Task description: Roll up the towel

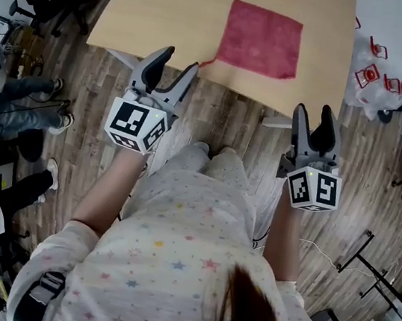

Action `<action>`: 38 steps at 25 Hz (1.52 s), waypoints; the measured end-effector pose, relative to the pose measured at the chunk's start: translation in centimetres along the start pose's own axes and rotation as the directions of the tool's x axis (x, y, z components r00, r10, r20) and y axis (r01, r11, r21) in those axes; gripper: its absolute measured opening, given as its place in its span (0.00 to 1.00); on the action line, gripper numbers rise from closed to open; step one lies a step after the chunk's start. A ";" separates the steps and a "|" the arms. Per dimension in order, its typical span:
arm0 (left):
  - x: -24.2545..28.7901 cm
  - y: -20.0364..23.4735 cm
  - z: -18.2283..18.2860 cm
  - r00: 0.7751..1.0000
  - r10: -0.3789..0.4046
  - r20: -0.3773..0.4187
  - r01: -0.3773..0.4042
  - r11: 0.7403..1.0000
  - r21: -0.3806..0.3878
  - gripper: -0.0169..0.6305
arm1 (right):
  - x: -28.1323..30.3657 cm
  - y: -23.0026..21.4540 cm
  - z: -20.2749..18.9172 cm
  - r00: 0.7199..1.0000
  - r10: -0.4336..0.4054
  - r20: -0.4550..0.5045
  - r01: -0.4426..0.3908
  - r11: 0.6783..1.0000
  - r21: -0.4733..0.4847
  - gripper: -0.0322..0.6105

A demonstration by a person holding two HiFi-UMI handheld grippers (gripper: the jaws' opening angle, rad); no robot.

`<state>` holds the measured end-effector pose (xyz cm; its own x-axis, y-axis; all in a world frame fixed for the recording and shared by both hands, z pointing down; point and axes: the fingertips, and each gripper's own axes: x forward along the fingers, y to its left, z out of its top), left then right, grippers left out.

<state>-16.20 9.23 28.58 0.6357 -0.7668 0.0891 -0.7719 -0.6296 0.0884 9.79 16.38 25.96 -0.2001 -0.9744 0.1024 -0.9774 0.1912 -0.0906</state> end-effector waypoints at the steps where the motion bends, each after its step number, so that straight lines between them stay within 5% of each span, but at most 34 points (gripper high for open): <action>1: 0.4 0.0 -0.2 1.000 -0.001 -0.005 0.001 1.000 -0.004 0.36 | 0.3 -0.4 0.0 1.000 -0.003 -0.005 0.003 1.000 0.001 0.47; 26: 13.6 0.4 0.0 0.978 0.208 -0.016 -0.209 0.976 -0.058 0.36 | 14.6 -12.2 1.6 0.973 0.227 -0.029 -0.227 0.974 0.020 0.47; 38: 16.8 5.1 0.7 0.990 0.139 -0.024 -0.140 0.989 -0.045 0.36 | 19.5 -10.6 2.5 0.983 0.182 -0.019 -0.182 0.983 0.022 0.47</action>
<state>-9.40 -6.95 29.81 0.5222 -0.8438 0.1239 -0.8520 -0.5098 0.1194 16.46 -5.00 26.40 -0.3762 -0.9208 0.1033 -0.9229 0.3625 -0.1300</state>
